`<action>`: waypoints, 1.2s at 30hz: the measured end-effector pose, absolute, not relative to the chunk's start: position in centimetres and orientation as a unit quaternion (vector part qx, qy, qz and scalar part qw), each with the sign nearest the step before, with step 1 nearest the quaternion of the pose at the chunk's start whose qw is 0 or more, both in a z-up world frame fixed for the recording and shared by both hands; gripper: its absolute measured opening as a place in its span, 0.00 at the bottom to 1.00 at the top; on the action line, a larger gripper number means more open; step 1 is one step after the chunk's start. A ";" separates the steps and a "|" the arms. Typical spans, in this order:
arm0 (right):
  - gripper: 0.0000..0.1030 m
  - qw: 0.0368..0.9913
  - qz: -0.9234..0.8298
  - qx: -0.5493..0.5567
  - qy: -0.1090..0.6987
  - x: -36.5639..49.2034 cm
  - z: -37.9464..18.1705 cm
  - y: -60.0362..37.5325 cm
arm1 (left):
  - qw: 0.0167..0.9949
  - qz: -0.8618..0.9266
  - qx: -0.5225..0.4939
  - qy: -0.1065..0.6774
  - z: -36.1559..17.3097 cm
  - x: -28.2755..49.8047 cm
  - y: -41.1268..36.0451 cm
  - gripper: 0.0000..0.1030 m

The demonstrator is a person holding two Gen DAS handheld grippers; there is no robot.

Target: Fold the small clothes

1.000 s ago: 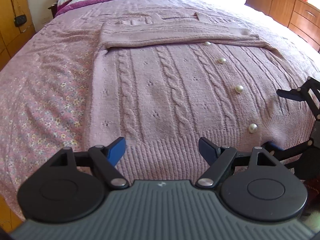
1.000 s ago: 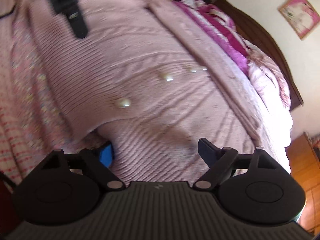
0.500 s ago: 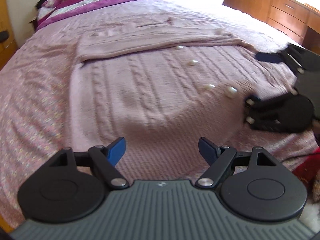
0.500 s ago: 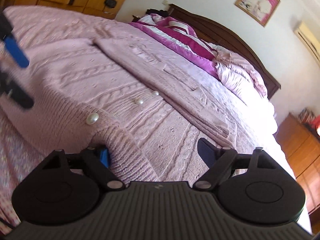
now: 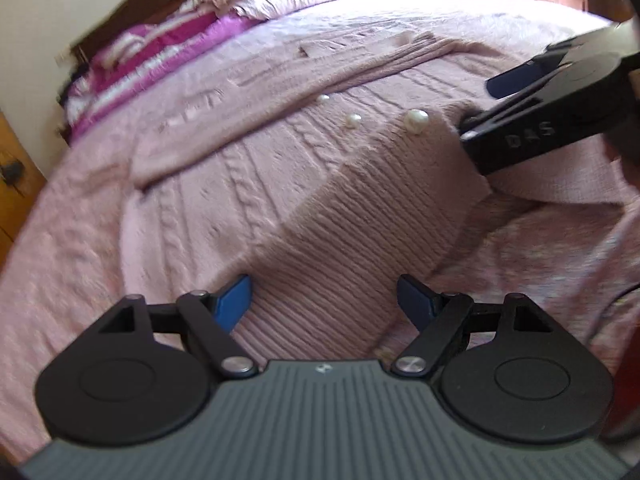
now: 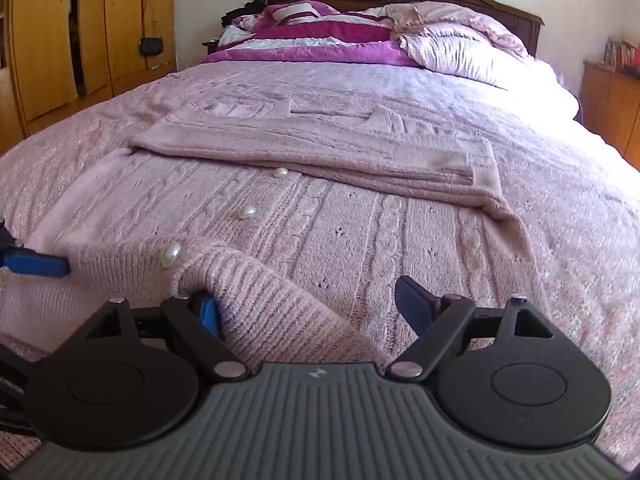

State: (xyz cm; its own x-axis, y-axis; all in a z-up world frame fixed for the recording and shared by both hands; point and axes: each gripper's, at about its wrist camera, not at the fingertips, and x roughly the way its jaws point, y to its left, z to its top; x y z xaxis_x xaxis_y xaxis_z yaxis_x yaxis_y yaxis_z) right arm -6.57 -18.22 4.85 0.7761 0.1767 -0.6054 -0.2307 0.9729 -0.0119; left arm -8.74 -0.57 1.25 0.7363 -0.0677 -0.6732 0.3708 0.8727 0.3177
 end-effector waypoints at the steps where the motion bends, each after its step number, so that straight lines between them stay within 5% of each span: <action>1: 0.84 0.941 0.109 -0.046 0.316 -6.7 4.7 -18.2 | 0.906 -0.115 0.230 0.336 1.1 -8.6 -0.7 0.79; 18: 0.87 0.937 0.123 -0.024 0.326 -6.8 2.7 -18.6 | 0.912 -0.130 0.249 0.300 1.1 -7.7 -1.0 0.80; 25: 0.93 0.938 0.121 -0.049 0.322 -7.6 2.0 -18.0 | 0.920 -0.135 0.182 0.320 1.2 -6.3 0.5 0.80; 34: 1.00 0.933 0.112 -0.058 0.338 -7.5 1.3 -17.6 | 0.922 -0.143 0.134 0.334 1.0 -5.8 1.5 0.66; 36: 1.00 0.932 0.109 -0.064 0.339 -7.6 1.4 -17.4 | 0.922 -0.149 0.128 0.335 1.1 -5.7 1.5 0.57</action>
State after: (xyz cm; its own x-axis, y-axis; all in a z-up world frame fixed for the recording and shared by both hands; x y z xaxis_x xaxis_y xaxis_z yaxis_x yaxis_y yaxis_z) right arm -7.61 -17.35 1.35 0.7462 0.1595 -0.6464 -0.2462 0.9682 -0.0453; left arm -5.69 1.54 1.12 0.7317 -0.1886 -0.6550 0.3594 0.9233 0.1357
